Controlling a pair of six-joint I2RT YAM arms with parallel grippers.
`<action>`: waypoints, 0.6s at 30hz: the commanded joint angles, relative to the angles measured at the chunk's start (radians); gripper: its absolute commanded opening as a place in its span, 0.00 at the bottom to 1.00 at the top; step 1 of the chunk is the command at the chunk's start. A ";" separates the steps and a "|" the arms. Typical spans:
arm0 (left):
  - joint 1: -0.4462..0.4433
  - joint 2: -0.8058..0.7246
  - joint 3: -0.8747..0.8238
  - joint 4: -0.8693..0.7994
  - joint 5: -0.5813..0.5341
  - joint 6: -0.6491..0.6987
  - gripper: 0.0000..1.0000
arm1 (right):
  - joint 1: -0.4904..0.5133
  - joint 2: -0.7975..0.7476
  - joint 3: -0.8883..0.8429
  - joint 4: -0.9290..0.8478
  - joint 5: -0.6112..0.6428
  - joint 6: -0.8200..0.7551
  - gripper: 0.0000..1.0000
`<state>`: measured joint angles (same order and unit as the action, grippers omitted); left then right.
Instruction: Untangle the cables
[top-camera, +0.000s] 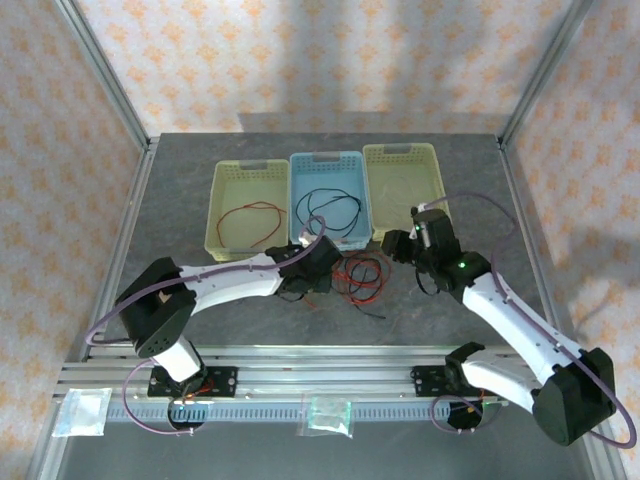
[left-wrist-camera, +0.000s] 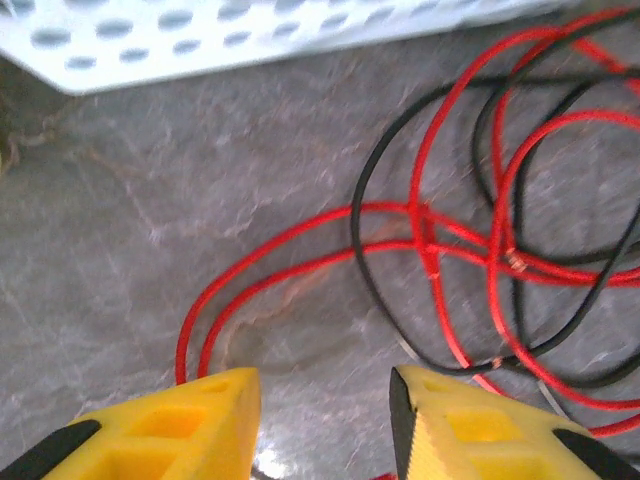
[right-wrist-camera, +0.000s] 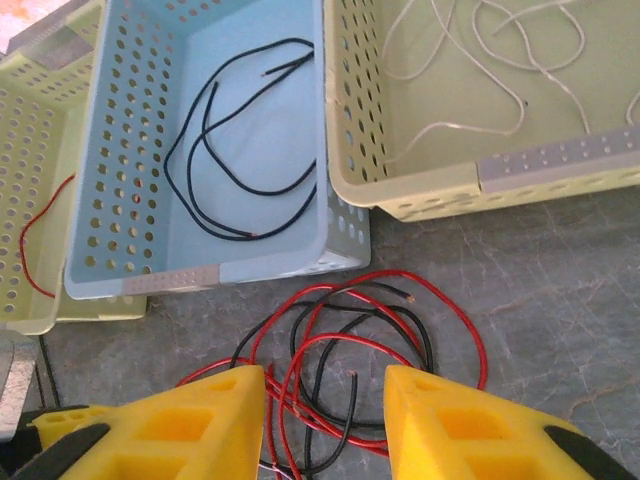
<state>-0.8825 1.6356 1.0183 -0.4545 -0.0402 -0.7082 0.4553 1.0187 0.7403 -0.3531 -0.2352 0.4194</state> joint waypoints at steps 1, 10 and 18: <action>-0.002 0.012 0.000 -0.062 -0.008 -0.063 0.42 | -0.001 -0.011 -0.001 0.026 0.007 0.007 0.36; 0.015 0.049 0.023 -0.117 -0.073 -0.143 0.55 | 0.000 0.016 0.014 0.036 -0.006 -0.005 0.37; 0.031 0.013 -0.038 -0.045 -0.046 -0.284 0.57 | 0.002 0.021 0.009 0.050 -0.016 0.004 0.37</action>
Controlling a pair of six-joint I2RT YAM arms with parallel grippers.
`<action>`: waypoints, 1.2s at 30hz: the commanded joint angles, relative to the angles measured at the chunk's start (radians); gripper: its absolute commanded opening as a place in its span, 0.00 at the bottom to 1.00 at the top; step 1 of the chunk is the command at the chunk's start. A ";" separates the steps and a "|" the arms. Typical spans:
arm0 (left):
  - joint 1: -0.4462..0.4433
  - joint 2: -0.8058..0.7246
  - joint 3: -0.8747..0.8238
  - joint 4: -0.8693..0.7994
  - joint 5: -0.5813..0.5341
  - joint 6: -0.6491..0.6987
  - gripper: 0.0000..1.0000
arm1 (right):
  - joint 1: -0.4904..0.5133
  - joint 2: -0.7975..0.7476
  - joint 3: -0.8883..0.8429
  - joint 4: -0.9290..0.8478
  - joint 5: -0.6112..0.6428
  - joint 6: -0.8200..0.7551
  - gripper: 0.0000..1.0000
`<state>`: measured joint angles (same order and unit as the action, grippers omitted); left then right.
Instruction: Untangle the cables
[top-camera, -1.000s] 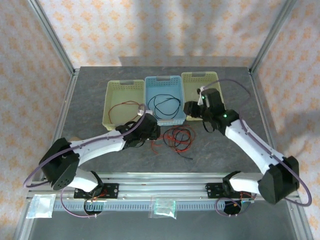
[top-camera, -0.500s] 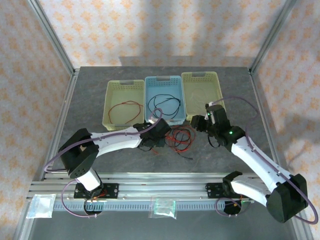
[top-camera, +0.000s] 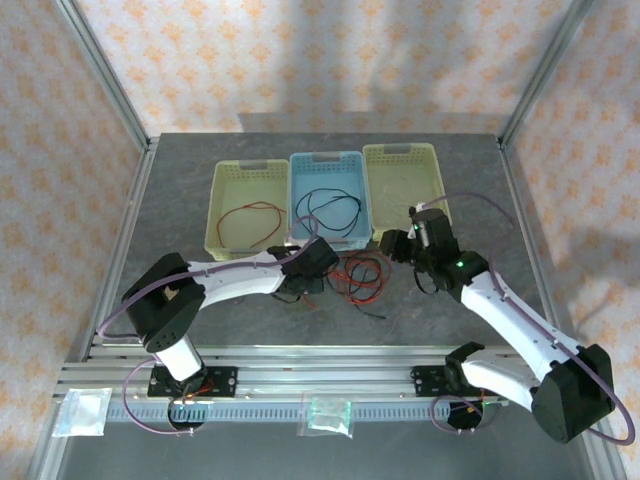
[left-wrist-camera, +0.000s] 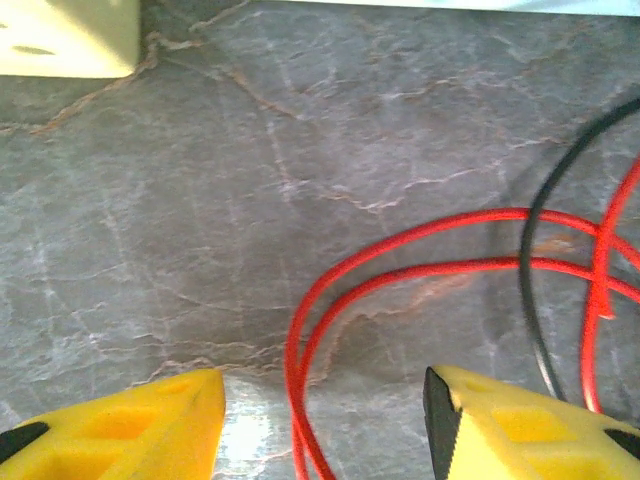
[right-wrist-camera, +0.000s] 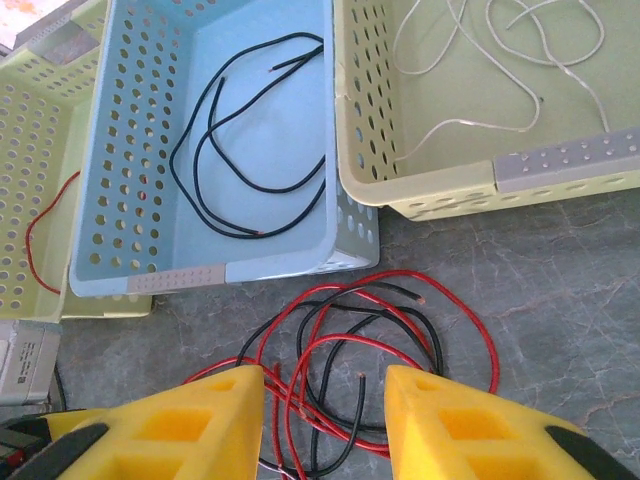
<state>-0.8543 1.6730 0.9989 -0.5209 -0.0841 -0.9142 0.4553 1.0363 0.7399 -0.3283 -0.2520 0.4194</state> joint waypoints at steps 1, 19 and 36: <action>0.003 -0.025 -0.022 0.034 0.007 -0.091 0.58 | 0.002 0.003 0.010 0.025 0.001 0.004 0.37; 0.019 -0.082 -0.103 0.126 0.060 -0.252 0.43 | 0.010 0.000 -0.007 0.043 -0.005 0.009 0.37; 0.019 -0.028 -0.087 0.120 0.055 -0.242 0.31 | 0.011 0.007 0.010 0.043 -0.017 0.003 0.36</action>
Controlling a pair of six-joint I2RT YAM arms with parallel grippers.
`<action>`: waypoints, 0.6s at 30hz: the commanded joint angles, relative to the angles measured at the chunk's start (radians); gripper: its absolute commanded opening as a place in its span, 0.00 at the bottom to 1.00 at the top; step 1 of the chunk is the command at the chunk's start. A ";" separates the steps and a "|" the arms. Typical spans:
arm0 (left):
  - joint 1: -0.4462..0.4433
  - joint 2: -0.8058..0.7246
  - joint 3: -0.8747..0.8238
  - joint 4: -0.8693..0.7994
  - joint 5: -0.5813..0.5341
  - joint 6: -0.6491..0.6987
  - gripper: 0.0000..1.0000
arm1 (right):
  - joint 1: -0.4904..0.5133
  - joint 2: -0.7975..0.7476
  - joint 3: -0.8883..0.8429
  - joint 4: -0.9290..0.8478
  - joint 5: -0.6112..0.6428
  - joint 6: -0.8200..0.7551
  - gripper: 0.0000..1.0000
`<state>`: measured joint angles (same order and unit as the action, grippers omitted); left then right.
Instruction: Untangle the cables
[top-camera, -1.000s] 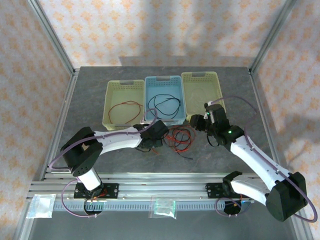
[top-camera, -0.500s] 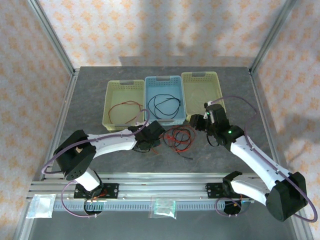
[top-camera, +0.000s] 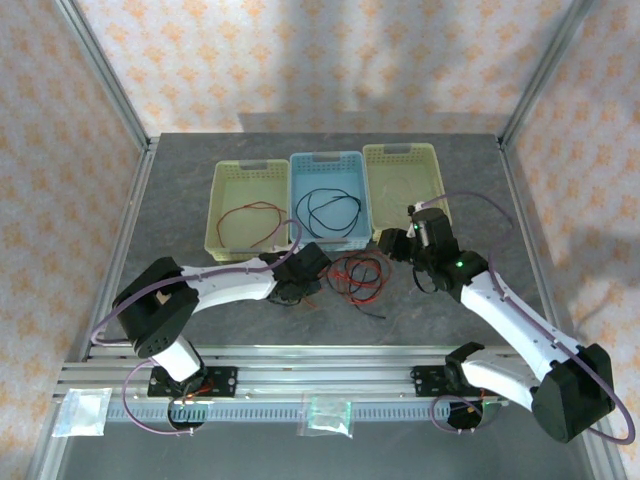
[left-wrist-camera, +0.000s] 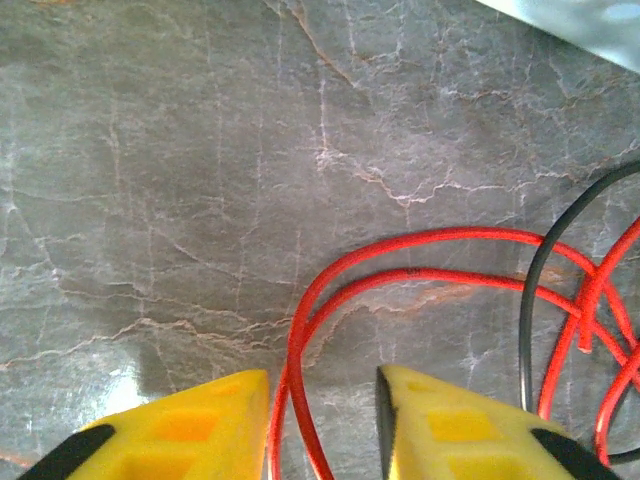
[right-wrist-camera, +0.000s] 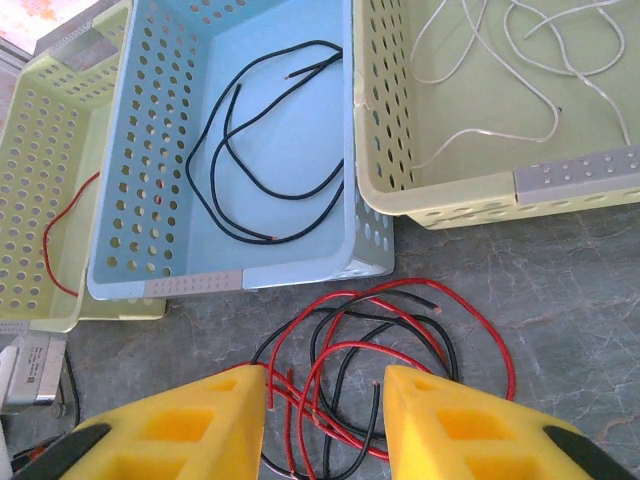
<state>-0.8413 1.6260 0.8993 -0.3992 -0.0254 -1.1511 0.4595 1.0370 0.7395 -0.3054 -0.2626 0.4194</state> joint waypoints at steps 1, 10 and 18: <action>0.006 0.019 0.016 -0.005 -0.008 -0.004 0.28 | 0.008 0.005 0.011 0.020 -0.006 0.004 0.36; 0.007 0.035 0.072 -0.064 -0.051 0.027 0.13 | 0.009 0.002 0.006 0.022 0.000 0.006 0.36; -0.043 -0.018 0.153 -0.160 -0.229 0.062 0.00 | 0.008 -0.008 0.021 0.017 0.086 -0.013 0.40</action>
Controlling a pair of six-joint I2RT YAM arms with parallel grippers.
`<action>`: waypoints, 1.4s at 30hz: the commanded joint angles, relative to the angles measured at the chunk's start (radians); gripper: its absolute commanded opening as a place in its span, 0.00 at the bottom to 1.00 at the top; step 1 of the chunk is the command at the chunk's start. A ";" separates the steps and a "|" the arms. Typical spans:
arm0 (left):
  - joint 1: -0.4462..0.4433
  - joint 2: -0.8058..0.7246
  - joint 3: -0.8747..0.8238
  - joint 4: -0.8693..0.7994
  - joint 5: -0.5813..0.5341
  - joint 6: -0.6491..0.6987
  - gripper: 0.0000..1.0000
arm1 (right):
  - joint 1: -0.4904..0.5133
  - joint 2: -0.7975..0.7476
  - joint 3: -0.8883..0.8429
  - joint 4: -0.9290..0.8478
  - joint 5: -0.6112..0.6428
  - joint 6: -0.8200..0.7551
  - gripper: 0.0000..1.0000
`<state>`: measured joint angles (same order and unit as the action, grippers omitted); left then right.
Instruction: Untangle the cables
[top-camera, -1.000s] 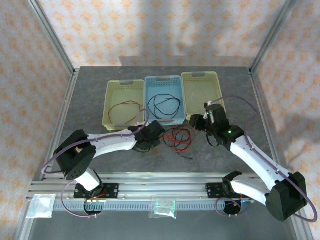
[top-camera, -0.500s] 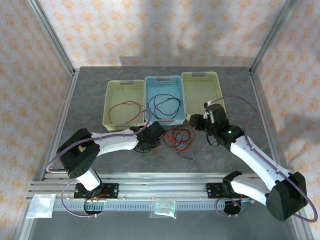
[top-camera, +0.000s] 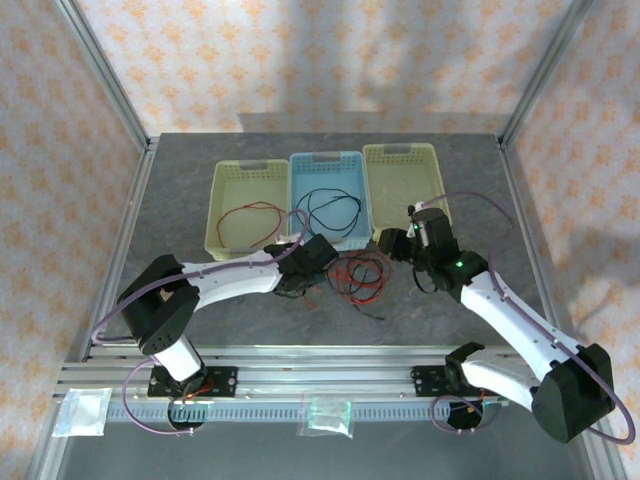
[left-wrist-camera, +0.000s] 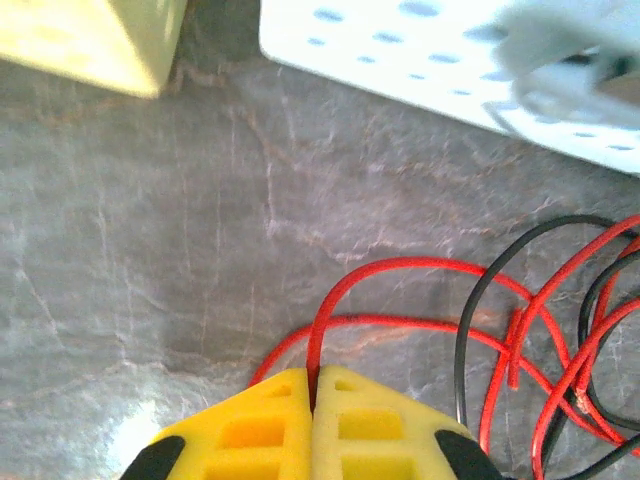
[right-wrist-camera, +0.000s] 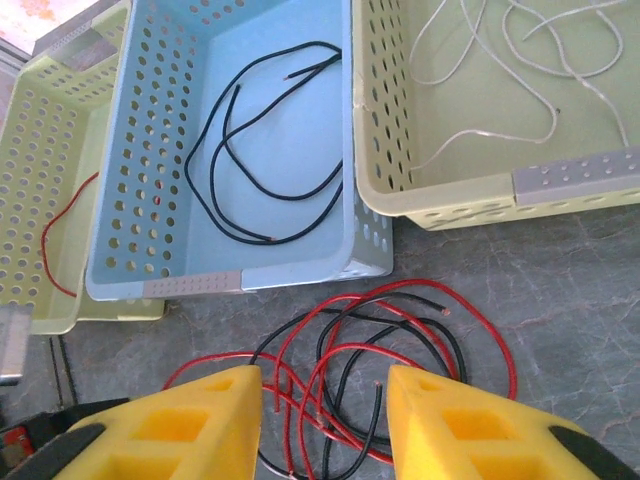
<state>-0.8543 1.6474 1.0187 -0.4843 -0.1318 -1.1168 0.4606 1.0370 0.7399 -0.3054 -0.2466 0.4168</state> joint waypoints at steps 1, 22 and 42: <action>-0.043 -0.051 0.042 -0.081 -0.153 0.040 0.00 | 0.007 -0.015 0.025 0.019 0.092 -0.017 0.43; -0.172 -0.502 -0.035 0.273 -0.418 0.606 0.00 | 0.007 -0.083 -0.049 0.356 -0.333 -0.601 0.76; -0.071 -0.639 0.057 0.304 -0.376 0.638 0.00 | 0.099 0.056 0.010 0.544 -0.367 -0.522 0.60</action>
<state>-0.9504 1.0443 1.0199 -0.1970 -0.5125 -0.5026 0.5541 1.1339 0.7429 0.1905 -0.6491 -0.1268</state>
